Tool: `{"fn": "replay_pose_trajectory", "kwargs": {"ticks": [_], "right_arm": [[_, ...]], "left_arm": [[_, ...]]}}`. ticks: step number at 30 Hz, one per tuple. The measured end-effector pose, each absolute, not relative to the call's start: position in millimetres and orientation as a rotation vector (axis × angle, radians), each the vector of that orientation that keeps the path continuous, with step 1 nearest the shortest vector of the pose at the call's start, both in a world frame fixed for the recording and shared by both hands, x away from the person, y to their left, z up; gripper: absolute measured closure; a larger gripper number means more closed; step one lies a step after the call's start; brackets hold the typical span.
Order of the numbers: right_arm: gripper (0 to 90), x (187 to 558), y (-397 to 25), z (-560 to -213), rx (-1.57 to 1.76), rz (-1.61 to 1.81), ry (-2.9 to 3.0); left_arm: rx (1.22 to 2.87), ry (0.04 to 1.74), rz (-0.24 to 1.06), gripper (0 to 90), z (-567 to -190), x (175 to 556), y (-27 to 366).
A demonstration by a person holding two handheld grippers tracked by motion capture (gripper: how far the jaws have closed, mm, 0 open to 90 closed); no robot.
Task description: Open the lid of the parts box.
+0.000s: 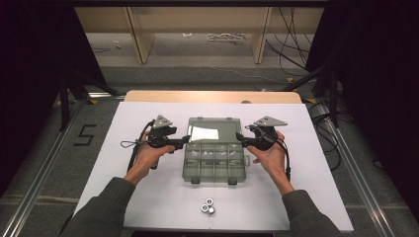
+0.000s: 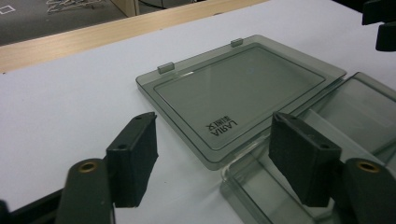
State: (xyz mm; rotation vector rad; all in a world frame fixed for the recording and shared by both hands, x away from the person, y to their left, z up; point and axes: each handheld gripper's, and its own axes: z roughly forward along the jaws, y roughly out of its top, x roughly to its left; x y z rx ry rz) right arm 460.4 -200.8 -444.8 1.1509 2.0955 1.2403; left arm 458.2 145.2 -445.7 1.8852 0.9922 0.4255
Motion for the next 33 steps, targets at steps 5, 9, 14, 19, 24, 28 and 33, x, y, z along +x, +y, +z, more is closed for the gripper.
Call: {"fn": "replay_pose_trajectory", "kwargs": {"ticks": [5,9,14,19,24,28,33], "right_arm": [[32.5,443,-199,-430,1.098,1.262,2.134],[31.4,422,-193,-418,1.018,1.279,2.171],[30.8,397,-188,-413,0.975,1.304,2.22],[30.8,377,-186,-415,0.957,1.294,2.267],[30.8,364,-189,-417,0.964,1.302,2.266],[29.6,355,-191,-421,0.968,1.305,2.262],[25.1,342,-192,-425,0.985,1.324,2.26]], "left_arm": [[1.888,0.97,0.424,24.5,-436,440,148],[1.879,0.954,0.416,21.9,-431,424,150],[1.879,0.937,0.416,20.1,-432,403,154],[1.87,0.929,0.418,18.9,-431,385,161],[1.853,0.909,0.426,17.3,-429,369,167],[1.836,0.893,0.447,17.0,-427,358,170],[1.842,0.851,0.484,16.8,-425,345,173]]}}
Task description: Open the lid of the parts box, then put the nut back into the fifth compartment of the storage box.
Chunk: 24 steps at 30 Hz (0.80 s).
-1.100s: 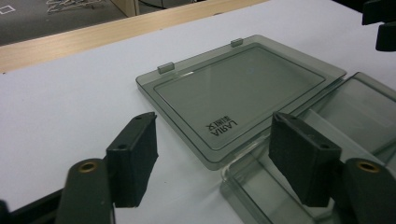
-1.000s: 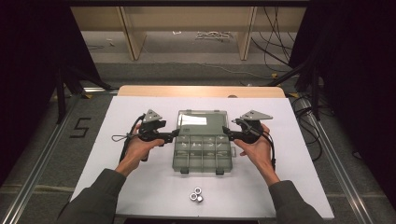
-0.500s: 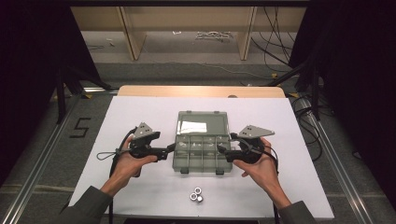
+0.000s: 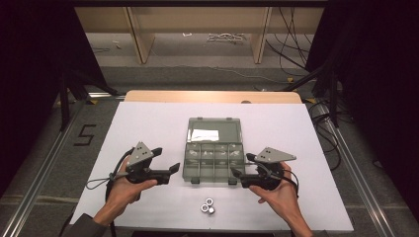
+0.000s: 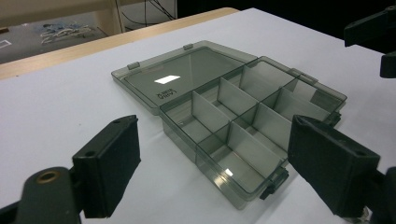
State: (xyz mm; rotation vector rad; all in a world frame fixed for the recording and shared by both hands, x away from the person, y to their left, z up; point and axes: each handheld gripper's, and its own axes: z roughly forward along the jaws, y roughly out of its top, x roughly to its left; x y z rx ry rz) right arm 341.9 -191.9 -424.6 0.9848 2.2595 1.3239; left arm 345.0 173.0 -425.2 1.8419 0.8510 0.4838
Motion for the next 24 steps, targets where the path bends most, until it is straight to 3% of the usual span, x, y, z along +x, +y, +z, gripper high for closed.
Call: {"fn": "replay_pose_trajectory", "kwargs": {"ticks": [9,18,24], "right_arm": [[16.9,325,-189,-427,0.98,1.368,2.275],[18.4,313,-180,-434,0.929,1.33,2.336],[24.2,305,-171,-438,0.883,1.345,2.391]], "left_arm": [[1.858,0.823,0.485,16.5,-434,324,177],[1.848,0.831,0.511,16.5,-439,308,181],[1.849,0.815,0.529,16.2,-442,302,180]]}}
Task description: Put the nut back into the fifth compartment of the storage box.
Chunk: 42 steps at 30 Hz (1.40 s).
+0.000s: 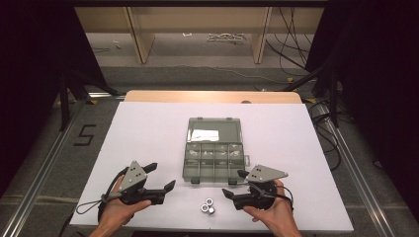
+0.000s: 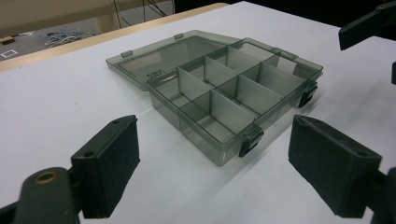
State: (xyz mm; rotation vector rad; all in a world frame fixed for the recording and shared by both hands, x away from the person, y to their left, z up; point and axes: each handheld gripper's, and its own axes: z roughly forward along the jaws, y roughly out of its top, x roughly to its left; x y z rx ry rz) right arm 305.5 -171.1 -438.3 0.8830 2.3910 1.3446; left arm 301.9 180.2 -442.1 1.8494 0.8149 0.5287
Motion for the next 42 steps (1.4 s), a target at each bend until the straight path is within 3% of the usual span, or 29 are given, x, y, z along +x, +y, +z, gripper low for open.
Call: {"fn": "replay_pose_trajectory", "kwargs": {"ticks": [10,21,42], "right_arm": [[31.0,294,-150,-447,0.787,1.29,2.518],[46.8,282,-127,-464,0.619,1.177,2.678],[57.8,282,-110,-480,0.556,1.019,2.759]], "left_arm": [[1.843,0.803,0.524,16.2,-442,298,181],[1.847,0.799,0.526,16.2,-442,298,181],[1.852,0.783,0.521,16.3,-443,299,180]]}}
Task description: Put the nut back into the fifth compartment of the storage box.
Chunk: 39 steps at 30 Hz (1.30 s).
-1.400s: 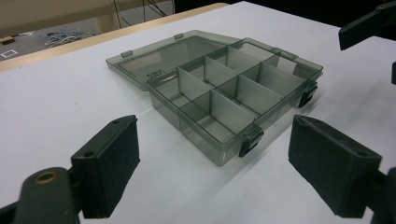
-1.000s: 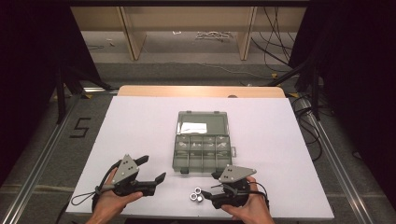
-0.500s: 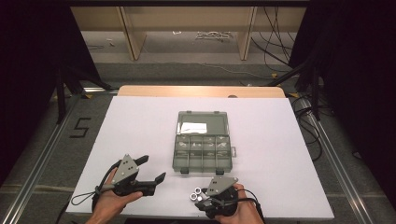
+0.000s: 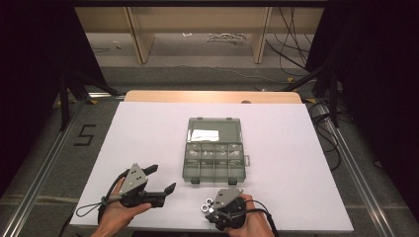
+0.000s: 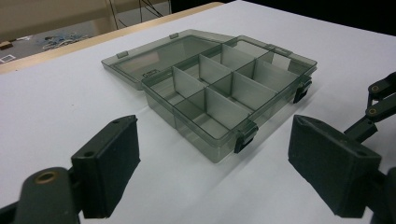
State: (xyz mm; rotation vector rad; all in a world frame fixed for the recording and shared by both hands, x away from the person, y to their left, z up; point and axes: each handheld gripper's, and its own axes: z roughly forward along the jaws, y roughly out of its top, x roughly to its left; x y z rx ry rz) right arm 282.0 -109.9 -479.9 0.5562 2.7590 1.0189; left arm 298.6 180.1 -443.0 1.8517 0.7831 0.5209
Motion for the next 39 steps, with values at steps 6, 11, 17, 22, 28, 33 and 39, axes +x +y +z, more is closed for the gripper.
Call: {"fn": "replay_pose_trajectory", "kwargs": {"ticks": [6,11,17,22,28,33,39], "right_arm": [[60.8,281,-108,-480,0.544,0.987,2.77],[65.3,284,-108,-481,0.501,0.977,2.775],[69.8,285,-108,-482,0.463,0.96,2.798],[73.8,285,-107,-481,0.447,0.955,2.814],[78.7,285,-107,-481,0.412,0.957,2.834],[78.8,284,-107,-478,0.388,0.944,2.845],[78.8,286,-110,-469,0.408,0.989,2.811]], "left_arm": [[1.853,0.784,0.521,16.4,-443,299,180],[1.857,0.786,0.526,16.4,-443,299,180],[1.863,0.784,0.524,16.6,-443,299,179],[1.866,0.782,0.525,16.7,-444,299,179],[1.866,0.781,0.526,16.7,-444,299,179],[1.865,0.782,0.525,16.8,-444,299,180],[1.865,0.785,0.525,16.8,-444,299,180]]}}
